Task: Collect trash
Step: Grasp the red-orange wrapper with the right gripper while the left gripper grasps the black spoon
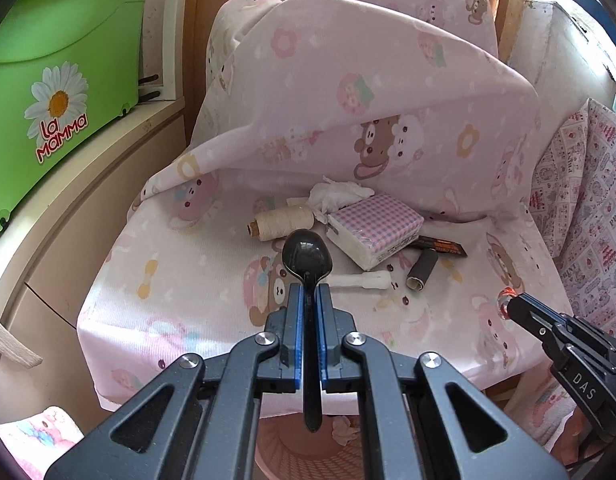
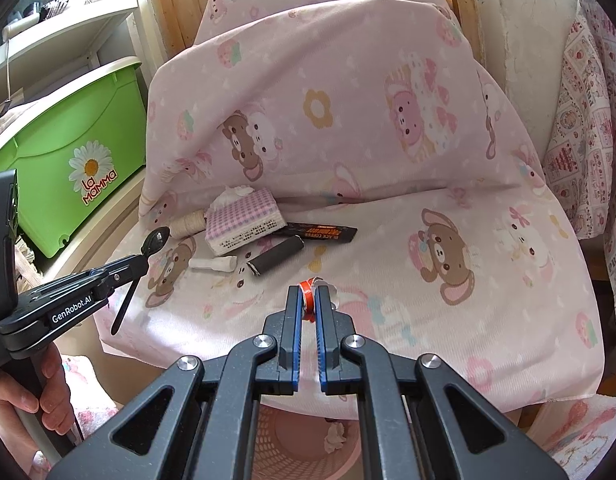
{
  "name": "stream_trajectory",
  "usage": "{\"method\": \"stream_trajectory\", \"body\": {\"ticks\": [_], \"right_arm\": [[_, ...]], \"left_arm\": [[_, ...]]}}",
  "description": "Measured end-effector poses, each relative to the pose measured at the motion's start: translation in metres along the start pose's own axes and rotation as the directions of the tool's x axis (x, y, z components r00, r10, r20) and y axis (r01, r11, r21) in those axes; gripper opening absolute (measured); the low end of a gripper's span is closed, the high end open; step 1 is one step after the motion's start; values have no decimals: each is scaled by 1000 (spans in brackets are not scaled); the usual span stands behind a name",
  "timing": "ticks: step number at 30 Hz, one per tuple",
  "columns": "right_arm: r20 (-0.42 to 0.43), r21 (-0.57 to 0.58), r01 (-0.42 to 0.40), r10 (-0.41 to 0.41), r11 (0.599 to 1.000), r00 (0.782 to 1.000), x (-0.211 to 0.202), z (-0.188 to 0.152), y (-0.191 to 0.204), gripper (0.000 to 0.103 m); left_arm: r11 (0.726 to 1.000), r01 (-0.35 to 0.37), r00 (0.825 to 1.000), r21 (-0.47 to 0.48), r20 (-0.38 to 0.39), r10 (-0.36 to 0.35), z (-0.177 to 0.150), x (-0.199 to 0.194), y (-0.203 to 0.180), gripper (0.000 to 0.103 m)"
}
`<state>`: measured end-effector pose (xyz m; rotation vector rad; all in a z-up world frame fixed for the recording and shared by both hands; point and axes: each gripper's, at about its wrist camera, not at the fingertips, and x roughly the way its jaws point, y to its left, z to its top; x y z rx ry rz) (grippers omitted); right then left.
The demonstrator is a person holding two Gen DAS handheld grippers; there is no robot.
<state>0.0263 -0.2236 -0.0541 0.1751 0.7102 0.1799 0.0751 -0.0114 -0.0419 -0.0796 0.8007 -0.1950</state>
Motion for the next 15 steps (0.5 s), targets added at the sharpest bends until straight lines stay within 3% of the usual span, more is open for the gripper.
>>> {"method": "stream_trajectory", "body": {"ticks": [5, 15], "right_arm": [[8, -7, -4, 5, 1000, 1000, -3, -1, 3, 7], [-1, -5, -36, 36, 999, 999, -9, -7, 9, 7]], "left_arm": [[1000, -7, 1000, 10, 11, 7, -1, -6, -2, 5], [998, 54, 999, 30, -10, -53, -10, -19, -12, 5]]}}
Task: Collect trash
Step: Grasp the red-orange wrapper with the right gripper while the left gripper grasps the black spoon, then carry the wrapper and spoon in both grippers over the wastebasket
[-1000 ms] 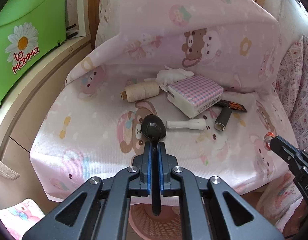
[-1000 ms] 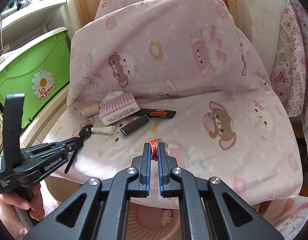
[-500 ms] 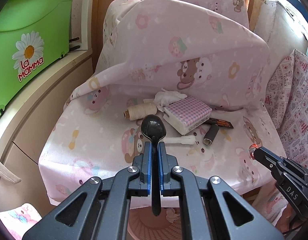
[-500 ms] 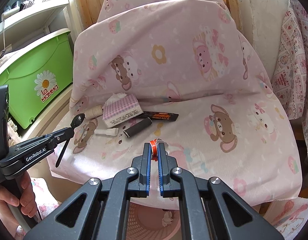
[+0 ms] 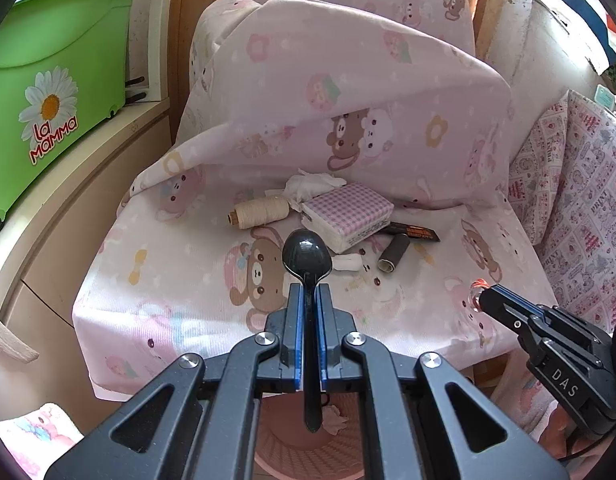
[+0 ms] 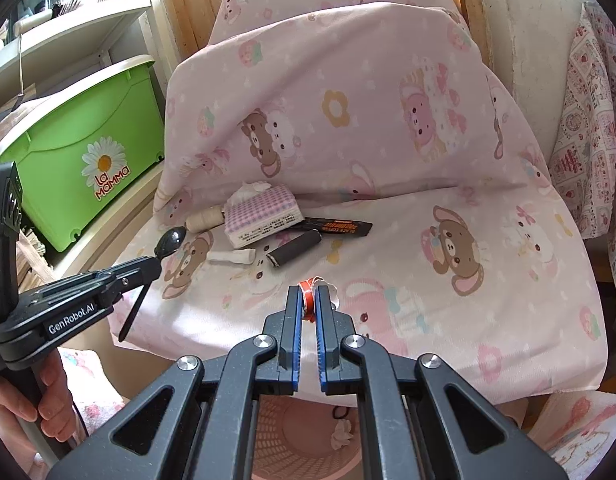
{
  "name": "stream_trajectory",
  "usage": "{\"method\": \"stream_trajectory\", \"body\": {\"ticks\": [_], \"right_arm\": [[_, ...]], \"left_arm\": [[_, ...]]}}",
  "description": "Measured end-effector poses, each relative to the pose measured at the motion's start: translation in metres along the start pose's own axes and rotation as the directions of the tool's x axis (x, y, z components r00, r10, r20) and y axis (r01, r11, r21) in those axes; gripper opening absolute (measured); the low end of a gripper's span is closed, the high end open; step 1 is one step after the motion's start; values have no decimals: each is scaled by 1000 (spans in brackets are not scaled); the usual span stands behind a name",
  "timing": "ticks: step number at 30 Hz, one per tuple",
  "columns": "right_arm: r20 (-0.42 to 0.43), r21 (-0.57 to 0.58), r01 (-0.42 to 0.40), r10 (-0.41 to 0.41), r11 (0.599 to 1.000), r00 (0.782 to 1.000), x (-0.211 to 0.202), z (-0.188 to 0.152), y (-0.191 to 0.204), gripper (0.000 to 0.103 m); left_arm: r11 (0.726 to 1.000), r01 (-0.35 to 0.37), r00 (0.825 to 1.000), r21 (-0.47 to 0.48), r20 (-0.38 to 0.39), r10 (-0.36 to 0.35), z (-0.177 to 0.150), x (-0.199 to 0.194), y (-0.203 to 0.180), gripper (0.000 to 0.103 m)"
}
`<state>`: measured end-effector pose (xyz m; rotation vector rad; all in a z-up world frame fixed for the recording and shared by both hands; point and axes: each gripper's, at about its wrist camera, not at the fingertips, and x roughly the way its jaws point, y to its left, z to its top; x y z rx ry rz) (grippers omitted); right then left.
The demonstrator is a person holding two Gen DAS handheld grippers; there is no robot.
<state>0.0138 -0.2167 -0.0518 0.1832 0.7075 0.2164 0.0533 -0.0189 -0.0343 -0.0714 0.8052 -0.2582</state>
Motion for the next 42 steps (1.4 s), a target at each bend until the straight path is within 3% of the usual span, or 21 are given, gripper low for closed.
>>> {"method": "stream_trajectory", "body": {"ticks": [5, 12, 16, 21, 24, 27, 33, 38, 42], "right_arm": [[-28, 24, -64, 65, 998, 997, -10, -7, 2, 7], [-57, -68, -97, 93, 993, 994, -22, -19, 24, 7], [-86, -98, -110, 102, 989, 991, -22, -23, 32, 7], [-128, -99, -123, 110, 987, 986, -18, -28, 33, 7], [-157, -91, -122, 107, 988, 982, -11, -32, 33, 7], [-200, -79, -123, 105, 989, 974, -2, -40, 33, 7], [-281, -15, -116, 108, 993, 954, 23, -58, 23, 7], [-341, 35, -77, 84, 996, 936, 48, -73, 9, 7], [-374, 106, -62, 98, 992, 922, 72, -91, -1, 7]], "left_arm": [[999, 28, 1000, 43, 7, -29, -9, -17, -10, 5], [996, 61, 997, 58, -41, -59, -19, -28, -14, 5], [983, 166, 982, 82, -106, -157, -27, -27, -15, 5], [970, 90, 991, 227, -115, -66, -42, -31, -33, 5], [960, 51, 987, 274, -160, -7, -54, -21, -40, 5], [978, 104, 962, 183, -270, -52, -62, -4, -31, 5], [994, 46, 929, 96, -369, -8, -78, 37, -9, 5], [993, 1, 899, 122, -434, 52, -92, 64, -4, 5], [993, -2, 852, 118, -520, 64, -115, 93, -4, 5]]}}
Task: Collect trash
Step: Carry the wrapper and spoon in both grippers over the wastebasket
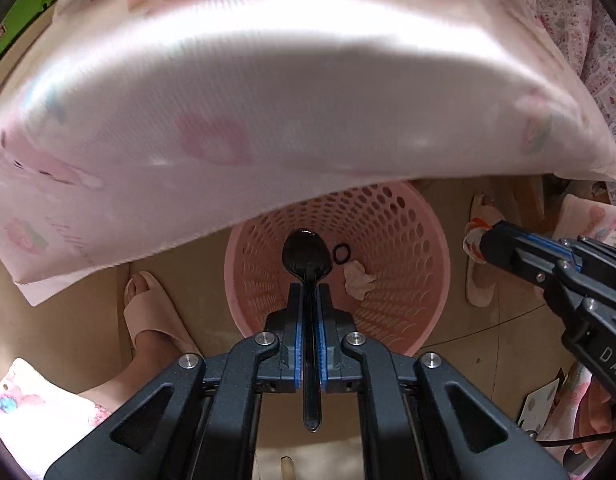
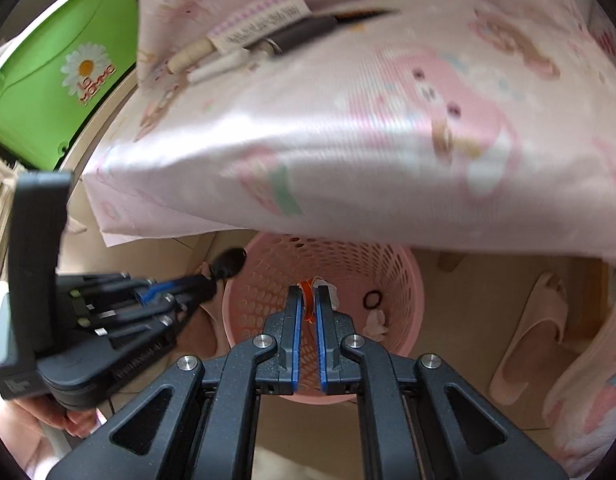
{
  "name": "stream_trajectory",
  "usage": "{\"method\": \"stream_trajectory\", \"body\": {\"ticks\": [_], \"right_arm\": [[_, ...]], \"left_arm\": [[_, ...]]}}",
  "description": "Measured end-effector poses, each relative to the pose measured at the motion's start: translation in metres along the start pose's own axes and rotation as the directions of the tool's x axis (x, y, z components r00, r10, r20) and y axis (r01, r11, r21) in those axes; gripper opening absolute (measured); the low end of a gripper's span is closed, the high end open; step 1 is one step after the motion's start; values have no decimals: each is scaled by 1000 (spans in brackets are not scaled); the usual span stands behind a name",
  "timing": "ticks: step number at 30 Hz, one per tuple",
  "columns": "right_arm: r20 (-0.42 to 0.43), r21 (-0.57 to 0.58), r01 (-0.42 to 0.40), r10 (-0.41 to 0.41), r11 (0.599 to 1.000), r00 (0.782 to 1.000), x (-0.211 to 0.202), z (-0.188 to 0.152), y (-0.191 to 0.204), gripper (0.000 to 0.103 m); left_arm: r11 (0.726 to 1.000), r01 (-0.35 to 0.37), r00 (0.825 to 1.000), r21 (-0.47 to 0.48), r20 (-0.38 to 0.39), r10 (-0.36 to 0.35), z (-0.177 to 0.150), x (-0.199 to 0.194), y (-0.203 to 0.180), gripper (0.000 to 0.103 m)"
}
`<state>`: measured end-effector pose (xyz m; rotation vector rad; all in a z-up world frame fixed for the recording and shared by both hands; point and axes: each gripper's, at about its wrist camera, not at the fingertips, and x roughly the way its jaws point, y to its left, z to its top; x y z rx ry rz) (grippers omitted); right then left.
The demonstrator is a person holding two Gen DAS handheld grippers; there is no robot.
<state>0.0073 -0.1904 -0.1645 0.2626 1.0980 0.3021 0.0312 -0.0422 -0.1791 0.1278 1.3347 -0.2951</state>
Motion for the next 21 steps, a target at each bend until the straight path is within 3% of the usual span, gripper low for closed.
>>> {"method": "stream_trajectory", "body": {"ticks": [3, 7, 11, 17, 19, 21], "right_arm": [[-47, 33, 26, -25, 999, 999, 24, -5, -7, 7], [-105, 6, 82, -81, 997, 991, 53, -13, -9, 7], [-124, -14, 117, -118, 993, 985, 67, -16, -11, 7], [-158, -18, 146, -147, 989, 976, 78, -19, -15, 8], [-167, -1, 142, -140, 990, 976, 78, -18, -17, 14], [-158, 3, 158, -155, 987, 975, 76, -16, -20, 37]], "left_arm": [[999, 39, 997, -33, -65, -41, -6, 26, 2, 5], [999, -33, 994, 20, -99, 35, -10, 48, -4, 5], [999, -29, 989, 37, -147, 34, -13, 60, -10, 6], [999, -12, 990, 43, -142, 18, -11, 58, -12, 6], [1000, -11, 988, 25, -151, 15, -9, 60, -9, 19], [999, -36, 988, 12, -152, 37, -8, 61, -5, 55]]}}
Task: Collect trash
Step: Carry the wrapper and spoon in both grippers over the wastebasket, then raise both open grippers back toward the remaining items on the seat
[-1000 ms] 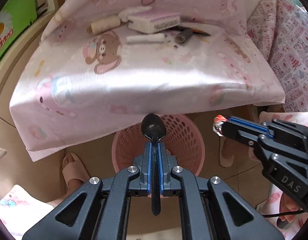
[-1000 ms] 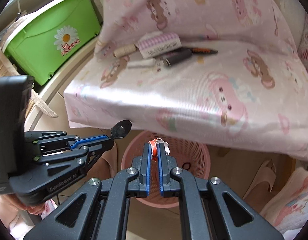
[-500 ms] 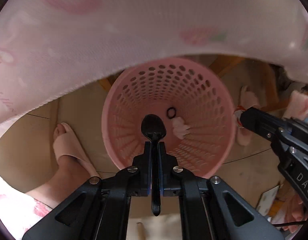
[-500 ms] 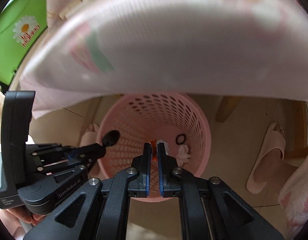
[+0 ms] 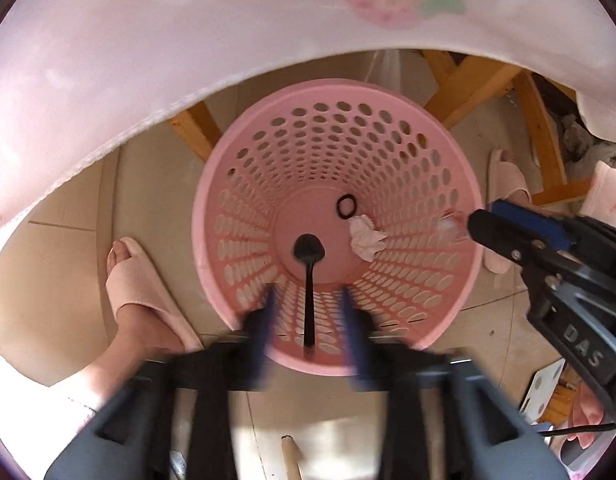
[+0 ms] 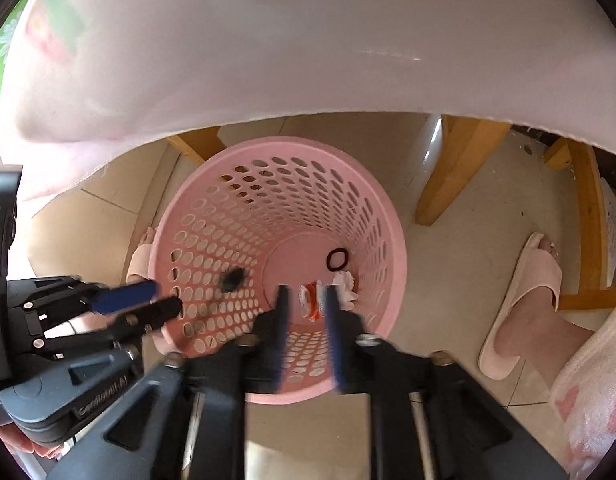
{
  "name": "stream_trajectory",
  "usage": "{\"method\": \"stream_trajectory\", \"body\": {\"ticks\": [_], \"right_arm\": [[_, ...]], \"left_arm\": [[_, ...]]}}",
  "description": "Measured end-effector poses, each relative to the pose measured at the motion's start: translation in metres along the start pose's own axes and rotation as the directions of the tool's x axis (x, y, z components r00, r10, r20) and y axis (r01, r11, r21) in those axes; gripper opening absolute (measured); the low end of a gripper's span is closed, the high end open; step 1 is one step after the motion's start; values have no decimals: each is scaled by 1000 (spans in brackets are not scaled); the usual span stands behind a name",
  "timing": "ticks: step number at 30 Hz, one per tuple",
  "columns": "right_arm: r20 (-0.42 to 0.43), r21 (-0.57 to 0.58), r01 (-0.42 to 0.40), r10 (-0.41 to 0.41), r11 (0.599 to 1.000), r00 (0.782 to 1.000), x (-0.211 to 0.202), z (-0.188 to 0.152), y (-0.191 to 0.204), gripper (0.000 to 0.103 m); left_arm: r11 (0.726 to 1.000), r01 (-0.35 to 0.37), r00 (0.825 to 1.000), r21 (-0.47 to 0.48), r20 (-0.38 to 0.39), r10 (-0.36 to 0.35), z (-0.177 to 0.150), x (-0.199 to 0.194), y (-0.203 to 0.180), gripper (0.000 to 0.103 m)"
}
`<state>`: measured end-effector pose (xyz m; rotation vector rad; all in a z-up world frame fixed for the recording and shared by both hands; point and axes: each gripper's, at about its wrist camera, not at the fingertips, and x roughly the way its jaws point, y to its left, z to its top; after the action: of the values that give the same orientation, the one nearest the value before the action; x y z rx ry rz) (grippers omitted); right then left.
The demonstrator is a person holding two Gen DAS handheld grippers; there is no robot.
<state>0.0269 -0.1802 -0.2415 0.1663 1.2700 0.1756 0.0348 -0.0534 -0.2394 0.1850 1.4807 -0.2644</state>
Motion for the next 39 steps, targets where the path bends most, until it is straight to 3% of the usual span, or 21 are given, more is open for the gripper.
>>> {"method": "stream_trajectory", "body": {"ticks": [2, 3, 12, 17, 20, 23, 29, 33, 39], "right_arm": [[33, 0, 29, -29, 1000, 999, -7, -1, -1, 55], [48, 2, 33, -33, 999, 998, -11, -1, -1, 59], [95, 31, 14, -17, 999, 995, -30, 4, -8, 60], [149, 15, 30, -32, 999, 988, -52, 4, -2, 60], [194, 4, 23, -23, 1000, 981, -72, 4, 4, 60], [237, -17, 26, -21, 1000, 971, -89, 3, 8, 68], [306, -48, 54, -37, 997, 951, -118, 1, 14, 68], [350, -38, 58, -41, 998, 936, -131, 3, 9, 77], [373, -25, 64, -50, 998, 926, -143, 1, 6, 77]], "left_arm": [[1000, -23, 1000, -12, 14, 23, 0, -4, 1, 56], [1000, -16, 1000, -17, 10, 17, 1, -5, 3, 57], [998, -38, 999, -52, 22, 39, 2, -14, 11, 61], [994, -97, 994, -50, 44, 99, 3, -29, 10, 61], [995, -76, 993, -66, 81, 81, 3, -45, 13, 62], [995, -58, 990, -80, 123, 68, 4, -61, 15, 64], [996, -73, 978, -54, 192, 82, 3, -85, 10, 64], [997, -42, 978, -58, 202, 53, 5, -96, 11, 65], [995, -55, 971, -82, 229, 72, 3, -107, 16, 65]]}}
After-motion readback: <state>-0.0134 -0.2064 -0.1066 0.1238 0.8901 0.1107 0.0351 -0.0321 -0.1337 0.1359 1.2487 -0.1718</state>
